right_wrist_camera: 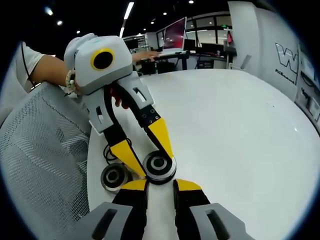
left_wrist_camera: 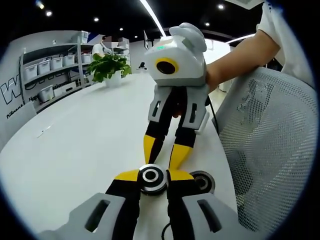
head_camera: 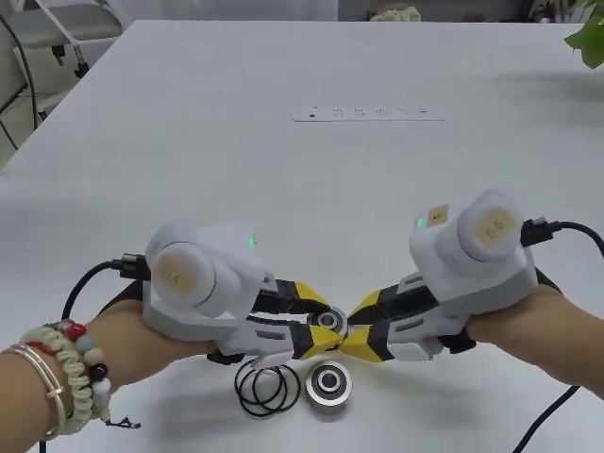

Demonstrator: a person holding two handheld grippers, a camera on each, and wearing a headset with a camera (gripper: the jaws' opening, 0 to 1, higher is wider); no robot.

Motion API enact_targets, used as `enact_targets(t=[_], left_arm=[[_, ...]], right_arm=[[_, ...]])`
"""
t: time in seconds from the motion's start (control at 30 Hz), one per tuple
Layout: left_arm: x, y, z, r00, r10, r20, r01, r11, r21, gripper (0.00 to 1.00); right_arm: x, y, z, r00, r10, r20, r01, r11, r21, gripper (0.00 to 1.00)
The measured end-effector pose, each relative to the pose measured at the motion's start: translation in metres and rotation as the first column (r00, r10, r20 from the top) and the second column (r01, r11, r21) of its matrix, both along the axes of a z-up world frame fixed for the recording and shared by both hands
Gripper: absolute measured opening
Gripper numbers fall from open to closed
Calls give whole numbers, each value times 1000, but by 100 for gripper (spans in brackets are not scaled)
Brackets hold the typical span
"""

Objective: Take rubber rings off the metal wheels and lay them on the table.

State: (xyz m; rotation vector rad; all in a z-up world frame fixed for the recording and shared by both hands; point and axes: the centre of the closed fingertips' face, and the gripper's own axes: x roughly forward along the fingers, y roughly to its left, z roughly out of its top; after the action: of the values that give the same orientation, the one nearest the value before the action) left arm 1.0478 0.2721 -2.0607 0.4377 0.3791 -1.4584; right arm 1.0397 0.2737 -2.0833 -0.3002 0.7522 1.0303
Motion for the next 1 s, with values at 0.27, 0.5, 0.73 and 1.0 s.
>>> enact_targets(t=[0.27, 0.5, 0.73, 1.0], left_arm=[[-1, 1, 1, 1000, 5, -26, -5, 1000, -11, 13], [0, 1, 1, 999, 11, -43, -12, 1000, -22, 13], [3, 2, -1, 999, 24, -40, -25, 999, -25, 8], [3, 2, -1, 999, 20, -25, -21, 999, -25, 8]], right_arm=[[-1, 1, 0, 1000, 5, -4, -5, 1000, 6, 16], [0, 1, 1, 1000, -5, -14, 5, 1000, 20, 15], [1, 0, 2, 1000, -21, -20, 22, 999, 25, 16], [0, 1, 0, 1000, 10, 4, -10, 1000, 13, 13]])
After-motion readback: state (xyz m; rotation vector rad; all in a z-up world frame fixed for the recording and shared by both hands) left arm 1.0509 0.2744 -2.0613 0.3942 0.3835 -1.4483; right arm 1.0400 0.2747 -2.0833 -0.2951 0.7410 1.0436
